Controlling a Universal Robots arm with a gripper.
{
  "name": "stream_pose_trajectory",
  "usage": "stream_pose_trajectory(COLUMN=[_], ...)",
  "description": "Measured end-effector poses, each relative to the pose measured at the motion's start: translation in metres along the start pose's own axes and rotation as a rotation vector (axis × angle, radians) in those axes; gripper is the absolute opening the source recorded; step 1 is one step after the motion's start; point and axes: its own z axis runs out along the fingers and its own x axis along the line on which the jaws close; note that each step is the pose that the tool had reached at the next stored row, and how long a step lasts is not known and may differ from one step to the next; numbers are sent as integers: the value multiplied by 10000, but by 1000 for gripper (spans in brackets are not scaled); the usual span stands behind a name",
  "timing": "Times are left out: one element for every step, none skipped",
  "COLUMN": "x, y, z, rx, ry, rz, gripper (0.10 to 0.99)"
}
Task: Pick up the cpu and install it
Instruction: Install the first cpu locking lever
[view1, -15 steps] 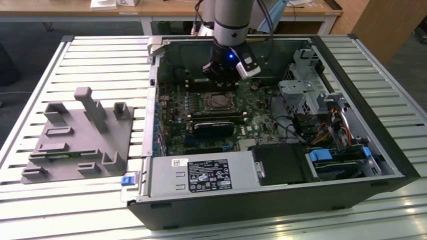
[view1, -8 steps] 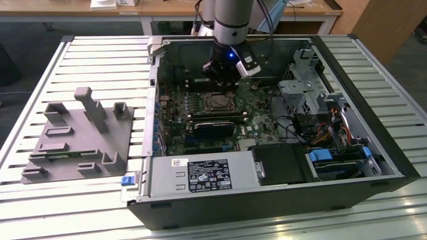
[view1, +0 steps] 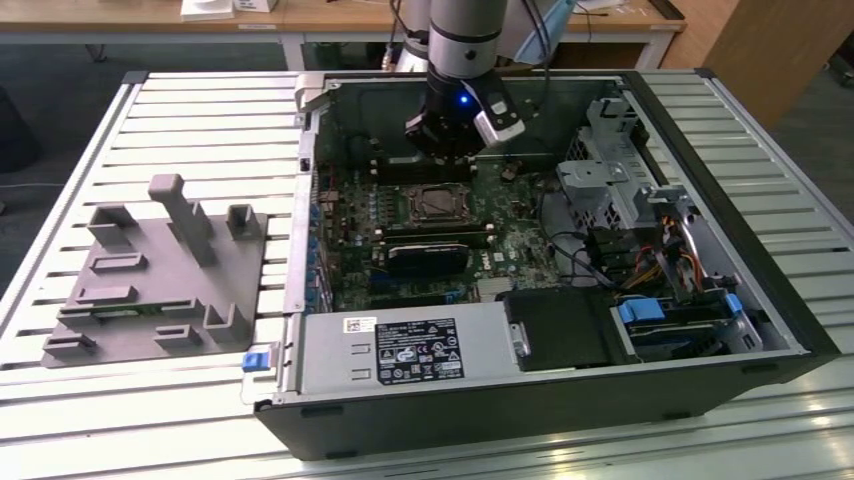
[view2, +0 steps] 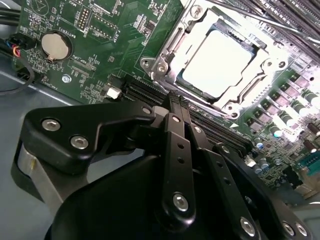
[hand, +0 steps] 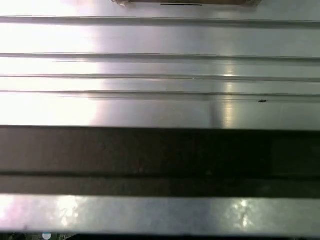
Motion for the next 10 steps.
stream_pose_trajectory(x=[0,0,-1,-1,-2,-3,-5,-7,-8,-11], y=[-5,-8,-12,-17,-21,-25,-27,-29,-30,-31], z=[-1,-1,-1,-1,-1,-1,-1,-1,-1,-2], rx=[2,3,2,3,2,2,1,1,1,2], ry=[1,1,1,0,0,0,0,-1,0,0], rz=[1,1,1,1,0,1,1,1,1,1], gripper=[106,106,106,106,106,106,106,106,106,106])
